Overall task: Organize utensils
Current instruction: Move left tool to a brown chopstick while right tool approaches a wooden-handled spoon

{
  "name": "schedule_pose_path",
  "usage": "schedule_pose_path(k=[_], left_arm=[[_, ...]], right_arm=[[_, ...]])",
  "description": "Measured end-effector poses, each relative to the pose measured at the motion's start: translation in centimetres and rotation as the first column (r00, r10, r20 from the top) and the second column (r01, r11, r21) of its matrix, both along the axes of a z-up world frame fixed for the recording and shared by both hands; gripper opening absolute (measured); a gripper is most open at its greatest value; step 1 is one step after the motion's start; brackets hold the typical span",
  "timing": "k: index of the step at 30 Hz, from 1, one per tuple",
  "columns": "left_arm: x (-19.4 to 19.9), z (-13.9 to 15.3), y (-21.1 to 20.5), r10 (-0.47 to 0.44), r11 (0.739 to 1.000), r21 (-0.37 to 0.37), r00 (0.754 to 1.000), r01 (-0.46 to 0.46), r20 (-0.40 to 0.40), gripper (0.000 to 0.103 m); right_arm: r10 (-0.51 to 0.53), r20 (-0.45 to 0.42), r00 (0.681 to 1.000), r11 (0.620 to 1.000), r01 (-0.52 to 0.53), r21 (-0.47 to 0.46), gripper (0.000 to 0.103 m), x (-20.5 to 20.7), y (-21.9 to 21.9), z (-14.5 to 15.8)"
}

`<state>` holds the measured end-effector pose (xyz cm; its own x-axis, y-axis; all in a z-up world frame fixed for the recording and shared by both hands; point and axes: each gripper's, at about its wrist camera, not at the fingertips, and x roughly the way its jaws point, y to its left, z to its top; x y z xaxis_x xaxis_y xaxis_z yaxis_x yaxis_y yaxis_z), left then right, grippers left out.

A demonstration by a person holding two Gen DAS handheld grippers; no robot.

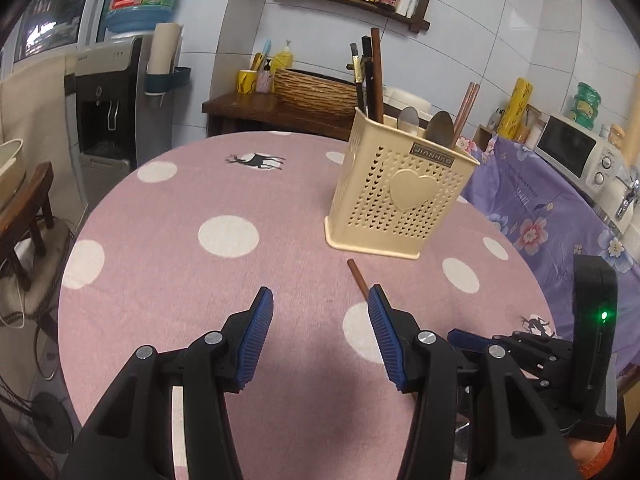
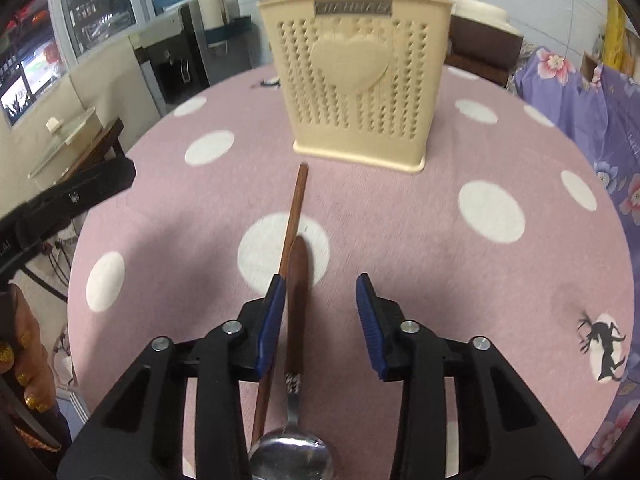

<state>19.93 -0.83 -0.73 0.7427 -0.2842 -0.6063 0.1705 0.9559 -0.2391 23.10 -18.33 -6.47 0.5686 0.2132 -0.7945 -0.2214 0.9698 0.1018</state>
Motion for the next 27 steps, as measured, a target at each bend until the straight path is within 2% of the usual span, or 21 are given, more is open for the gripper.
schedule_pose_path(k=[4, 6, 10, 12, 19, 24, 27], left_arm=[[-0.6, -0.3, 0.3, -0.001, 1.000, -0.005, 1.000, 0.001, -0.002, 0.050], [-0.6, -0.4, 0.2, -0.004, 1.000, -0.005, 1.000, 0.004, -0.003, 0.050], [-0.8, -0.6, 0.0, -0.011, 1.000, -0.008, 1.000, 0.011, -0.008, 0.050], [-0.8, -0.8, -0.2, -0.016, 1.000, -0.007, 1.000, 0.016, -0.015, 0.050], [-0.3, -2.3, -1.6, -0.066, 0.998, -0.002, 0.995, 0.066, -0.071, 0.050], [0.4, -3.3, -3.4, -0.130, 0.992, -0.015, 0.984, 0.129, -0.119, 0.050], [0.9, -4.0, -4.8, -0.167, 0.986, -0.016, 0.975, 0.167, -0.147, 0.050]], right_arm=[[0.014, -0.030, 0.999, 1.000, -0.015, -0.025, 0.030, -0.4, 0.9, -0.9], [0.013, -0.045, 0.999, 0.999, -0.014, -0.042, 0.024, -0.6, 1.1, -1.6], [0.010, -0.033, 0.999, 0.998, -0.012, -0.070, 0.020, -0.8, 1.3, -1.7], [0.014, -0.021, 1.000, 0.995, -0.016, -0.095, 0.012, -0.9, 1.4, -1.6], [-0.011, -0.015, 1.000, 0.995, 0.010, -0.096, 0.010, -1.6, -1.8, -1.5], [-0.120, -0.015, 0.993, 0.989, 0.118, -0.085, 0.010, -1.8, -6.3, -1.5], [-0.144, -0.011, 0.990, 0.988, 0.143, -0.067, 0.010, -1.8, -7.2, -1.6]])
